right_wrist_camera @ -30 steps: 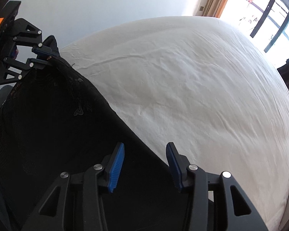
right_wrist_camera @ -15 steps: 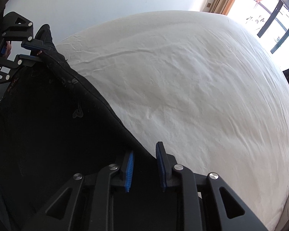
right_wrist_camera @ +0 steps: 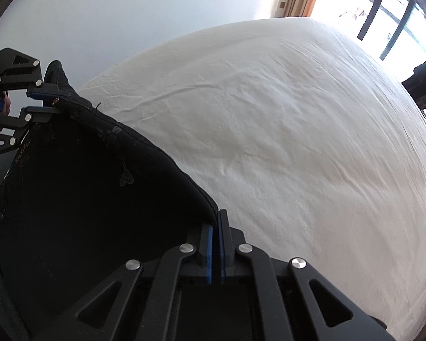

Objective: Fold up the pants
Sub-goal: 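Grasp the waistband corners with both grippers and lift the jeans, then carry the waistband with both grippers toward the hems, folding the jeans in half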

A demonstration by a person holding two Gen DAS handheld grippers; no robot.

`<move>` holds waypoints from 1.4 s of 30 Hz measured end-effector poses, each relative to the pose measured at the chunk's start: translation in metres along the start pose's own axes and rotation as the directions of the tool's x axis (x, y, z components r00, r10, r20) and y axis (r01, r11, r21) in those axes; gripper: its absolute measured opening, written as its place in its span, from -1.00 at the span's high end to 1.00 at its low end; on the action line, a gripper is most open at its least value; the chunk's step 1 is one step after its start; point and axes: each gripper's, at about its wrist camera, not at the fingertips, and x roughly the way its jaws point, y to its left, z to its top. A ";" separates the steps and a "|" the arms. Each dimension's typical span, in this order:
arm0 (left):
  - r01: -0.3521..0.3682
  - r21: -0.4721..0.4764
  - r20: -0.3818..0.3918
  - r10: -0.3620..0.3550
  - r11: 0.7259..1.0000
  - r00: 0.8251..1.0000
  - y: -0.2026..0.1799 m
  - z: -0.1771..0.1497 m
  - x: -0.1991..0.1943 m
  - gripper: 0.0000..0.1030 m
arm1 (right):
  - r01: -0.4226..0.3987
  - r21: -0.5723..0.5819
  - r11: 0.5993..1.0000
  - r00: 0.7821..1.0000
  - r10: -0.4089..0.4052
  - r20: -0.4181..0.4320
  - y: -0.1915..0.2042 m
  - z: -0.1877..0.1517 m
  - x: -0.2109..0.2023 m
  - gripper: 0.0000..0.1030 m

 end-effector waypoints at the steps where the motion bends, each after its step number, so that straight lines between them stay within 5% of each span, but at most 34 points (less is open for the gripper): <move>1: -0.001 -0.002 0.004 0.001 1.000 1.000 -0.001 0.000 -0.003 0.81 | 0.000 0.010 1.000 1.000 0.000 0.008 0.008 -0.006 -0.008 0.92; 12: 0.017 0.001 0.087 -0.017 1.000 0.996 -0.047 -0.020 -0.061 0.81 | -0.005 0.095 0.995 0.993 -0.006 0.115 0.063 -0.065 -0.072 0.92; 24: 0.078 0.046 0.018 -0.079 0.996 0.997 -0.118 -0.091 -0.092 0.81 | -0.070 0.214 0.974 0.984 0.033 0.173 0.135 -0.177 -0.122 0.92; 42: 0.176 0.263 -0.046 -0.169 0.949 0.984 -0.177 -0.161 -0.115 0.81 | 0.044 0.157 0.987 0.994 -0.059 0.089 0.259 -0.256 -0.105 0.92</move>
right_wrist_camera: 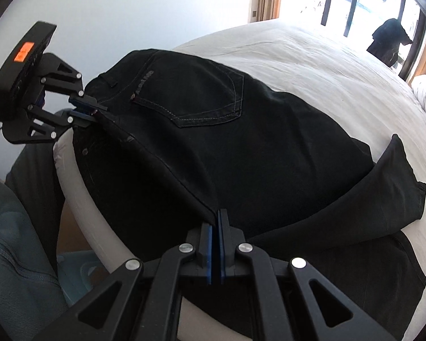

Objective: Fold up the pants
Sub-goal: 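Carry the waistband with both grippers toward the hems, folding the jeans in half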

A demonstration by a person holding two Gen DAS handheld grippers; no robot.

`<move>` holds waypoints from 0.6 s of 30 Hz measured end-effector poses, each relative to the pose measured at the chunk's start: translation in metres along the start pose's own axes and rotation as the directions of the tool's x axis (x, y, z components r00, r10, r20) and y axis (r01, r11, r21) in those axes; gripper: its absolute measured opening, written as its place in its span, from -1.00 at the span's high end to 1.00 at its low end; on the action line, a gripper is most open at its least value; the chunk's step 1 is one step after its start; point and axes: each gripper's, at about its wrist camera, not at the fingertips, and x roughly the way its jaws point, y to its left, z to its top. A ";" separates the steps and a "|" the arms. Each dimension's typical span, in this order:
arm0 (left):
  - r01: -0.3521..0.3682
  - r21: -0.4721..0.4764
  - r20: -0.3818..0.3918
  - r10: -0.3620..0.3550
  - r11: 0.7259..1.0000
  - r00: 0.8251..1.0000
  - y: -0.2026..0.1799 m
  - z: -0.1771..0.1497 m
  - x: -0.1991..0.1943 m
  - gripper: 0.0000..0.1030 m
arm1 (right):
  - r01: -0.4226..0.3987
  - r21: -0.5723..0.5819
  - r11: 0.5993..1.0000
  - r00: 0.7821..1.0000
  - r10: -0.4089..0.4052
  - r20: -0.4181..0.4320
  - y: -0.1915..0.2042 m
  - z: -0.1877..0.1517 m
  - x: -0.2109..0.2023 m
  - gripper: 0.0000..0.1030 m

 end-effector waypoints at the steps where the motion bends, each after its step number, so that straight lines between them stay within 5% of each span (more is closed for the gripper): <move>1: 0.003 0.005 0.000 -0.003 1.000 1.000 -0.005 -0.002 -0.002 0.81 | 0.008 -0.009 1.000 1.000 -0.008 -0.010 0.006 -0.003 0.003 0.92; 18: 0.027 0.091 -0.015 -0.026 0.995 1.000 -0.027 -0.013 0.006 0.81 | 0.083 -0.104 0.991 0.995 -0.088 -0.053 0.050 -0.020 0.024 0.91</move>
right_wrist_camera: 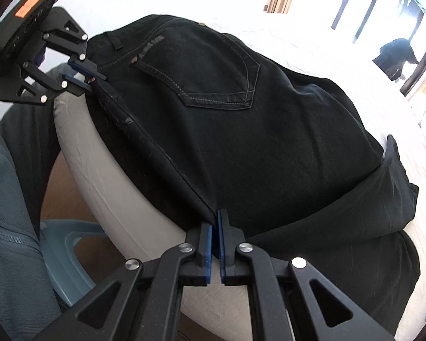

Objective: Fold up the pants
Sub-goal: 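Carry the waistband with both grippers toward the hems, folding the jeans in half, then open both grippers to release the folded waistband onto the hems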

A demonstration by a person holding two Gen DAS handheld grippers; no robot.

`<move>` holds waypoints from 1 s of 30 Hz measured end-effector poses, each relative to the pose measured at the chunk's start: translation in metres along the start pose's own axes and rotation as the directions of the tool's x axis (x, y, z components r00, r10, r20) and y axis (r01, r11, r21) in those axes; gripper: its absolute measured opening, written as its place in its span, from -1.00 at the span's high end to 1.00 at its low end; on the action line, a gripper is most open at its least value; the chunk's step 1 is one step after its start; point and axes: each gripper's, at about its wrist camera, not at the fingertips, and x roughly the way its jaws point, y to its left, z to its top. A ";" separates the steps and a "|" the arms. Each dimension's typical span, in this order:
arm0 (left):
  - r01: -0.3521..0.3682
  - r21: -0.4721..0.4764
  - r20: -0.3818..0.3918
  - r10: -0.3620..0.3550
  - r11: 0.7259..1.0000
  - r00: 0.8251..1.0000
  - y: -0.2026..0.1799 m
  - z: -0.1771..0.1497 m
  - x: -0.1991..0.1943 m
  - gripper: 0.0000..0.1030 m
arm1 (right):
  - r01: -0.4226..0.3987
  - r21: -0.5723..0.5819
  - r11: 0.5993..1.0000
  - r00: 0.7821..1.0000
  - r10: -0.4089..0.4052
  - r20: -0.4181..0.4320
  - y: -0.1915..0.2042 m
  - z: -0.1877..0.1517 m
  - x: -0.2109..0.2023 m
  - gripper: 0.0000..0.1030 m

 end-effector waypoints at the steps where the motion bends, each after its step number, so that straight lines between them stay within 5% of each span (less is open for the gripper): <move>1: 0.001 0.000 0.002 -0.001 1.000 1.000 0.000 0.000 0.000 0.81 | 0.002 -0.005 1.000 1.000 -0.002 0.000 0.002 0.002 0.000 0.91; 13: -0.017 0.008 0.009 0.016 1.000 1.000 0.001 -0.011 0.003 0.80 | 0.025 -0.028 0.999 1.000 -0.025 -0.007 0.016 0.002 0.003 0.91; 21: 0.010 -0.083 0.015 -0.009 0.996 1.000 0.015 -0.017 0.009 0.67 | 0.077 -0.039 0.996 0.997 -0.077 -0.011 0.033 -0.001 0.015 0.84; 22: 0.013 -0.097 0.007 -0.013 0.995 1.000 0.016 -0.016 0.009 0.51 | 0.082 -0.034 0.996 0.997 -0.082 -0.008 0.033 -0.001 0.016 0.84; 24: 0.011 -0.131 -0.022 -0.014 0.991 1.000 0.022 -0.015 0.005 -0.15 | 0.076 -0.008 0.997 0.997 -0.076 -0.002 0.031 -0.001 0.015 0.83; 25: 0.012 -0.147 -0.027 -0.016 0.989 1.000 0.025 -0.016 0.001 -0.74 | 0.070 0.008 0.998 0.998 -0.070 0.001 0.029 -0.002 0.015 0.79; 26: 0.023 -0.168 -0.018 -0.026 0.986 1.000 0.029 -0.017 -0.005 -0.81 | 0.066 0.020 0.998 0.998 -0.066 0.001 0.027 -0.003 0.013 0.72; 27: 0.029 -0.187 -0.016 -0.032 0.982 0.999 0.033 -0.018 -0.011 -0.81 | 0.060 0.029 0.998 0.998 -0.060 0.002 0.026 -0.003 0.011 0.46; 28: 0.030 -0.210 -0.026 -0.037 0.977 0.999 0.038 -0.019 -0.016 -0.81 | 0.040 0.038 0.998 0.999 -0.040 0.003 0.026 -0.004 0.010 -0.08; 30: 0.021 -0.233 -0.038 -0.031 0.972 0.999 0.045 -0.019 -0.029 -0.81 | 0.020 0.047 0.999 0.999 -0.022 0.031 0.026 -0.006 -0.001 -0.48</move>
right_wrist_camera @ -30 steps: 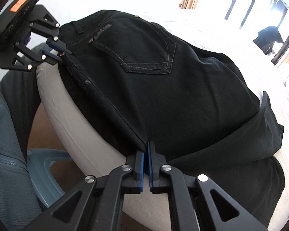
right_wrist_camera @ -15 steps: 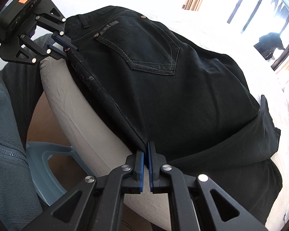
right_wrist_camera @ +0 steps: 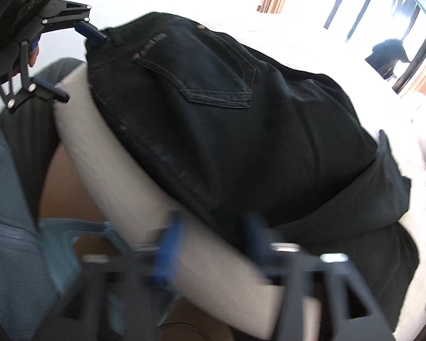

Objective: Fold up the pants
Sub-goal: 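Open both grippers to release the folded waistband onto the hems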

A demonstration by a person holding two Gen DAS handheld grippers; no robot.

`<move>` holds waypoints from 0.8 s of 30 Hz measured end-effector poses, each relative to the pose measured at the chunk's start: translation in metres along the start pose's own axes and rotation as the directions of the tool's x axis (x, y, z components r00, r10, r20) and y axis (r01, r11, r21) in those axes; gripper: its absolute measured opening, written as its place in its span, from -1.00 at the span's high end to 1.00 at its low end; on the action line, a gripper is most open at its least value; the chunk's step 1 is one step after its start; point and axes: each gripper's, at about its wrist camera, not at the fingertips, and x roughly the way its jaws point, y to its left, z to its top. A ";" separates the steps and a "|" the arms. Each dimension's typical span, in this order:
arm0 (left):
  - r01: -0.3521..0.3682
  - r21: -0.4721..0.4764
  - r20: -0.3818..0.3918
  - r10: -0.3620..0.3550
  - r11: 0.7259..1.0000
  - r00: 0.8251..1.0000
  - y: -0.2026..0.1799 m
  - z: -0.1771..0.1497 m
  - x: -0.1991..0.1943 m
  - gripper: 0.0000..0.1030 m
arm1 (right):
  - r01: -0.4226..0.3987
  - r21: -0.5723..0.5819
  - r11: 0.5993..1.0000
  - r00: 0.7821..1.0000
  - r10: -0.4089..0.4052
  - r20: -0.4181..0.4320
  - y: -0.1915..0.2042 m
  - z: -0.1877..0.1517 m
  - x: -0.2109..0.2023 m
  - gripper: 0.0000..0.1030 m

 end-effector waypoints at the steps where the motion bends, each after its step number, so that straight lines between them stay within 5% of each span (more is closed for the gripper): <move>1: -0.009 -0.018 0.022 0.009 1.000 1.000 0.004 0.004 -0.010 -0.81 | -0.002 0.004 1.000 1.000 0.002 0.013 0.000 0.001 -0.005 -0.48; 7: 0.150 -0.193 0.245 -0.101 0.970 0.964 0.020 0.066 -0.036 -0.79 | -0.094 0.223 0.970 0.987 0.061 0.148 -0.035 0.010 -0.029 -0.47; 9: 0.197 -0.200 0.272 -0.138 0.960 0.952 0.016 0.093 -0.021 -0.57 | -0.103 0.265 0.959 0.983 0.058 0.173 -0.048 0.013 -0.030 -0.44; 13: 0.263 -0.247 0.221 -0.210 0.933 0.952 0.010 0.137 0.044 -0.08 | -0.124 0.353 0.927 0.987 0.079 0.138 -0.067 0.002 -0.004 -0.44; 15: 0.222 -0.256 0.117 -0.198 0.941 0.973 0.006 0.147 0.084 0.08 | -0.096 0.405 0.909 0.995 0.078 0.060 -0.077 -0.005 0.015 -0.44; 17: 0.191 -0.274 0.047 -0.185 0.943 0.982 0.008 0.144 0.113 0.19 | -0.095 0.418 0.904 0.995 0.069 0.077 -0.079 -0.012 0.011 -0.37; 19: 0.195 -0.287 0.055 -0.188 0.938 0.981 0.012 0.144 0.113 0.15 | -0.091 0.424 0.901 0.994 0.058 0.090 -0.081 -0.016 0.001 -0.37; 22: 0.103 -0.291 0.049 -0.093 0.951 0.994 0.020 0.157 0.099 0.24 | -0.081 0.460 0.884 0.993 0.033 0.110 -0.092 -0.022 -0.017 -0.37; 24: 0.188 -0.291 0.136 -0.154 0.938 0.979 0.020 0.170 0.077 0.24 | -0.105 0.505 0.857 0.987 0.028 0.158 -0.106 -0.027 -0.033 -0.37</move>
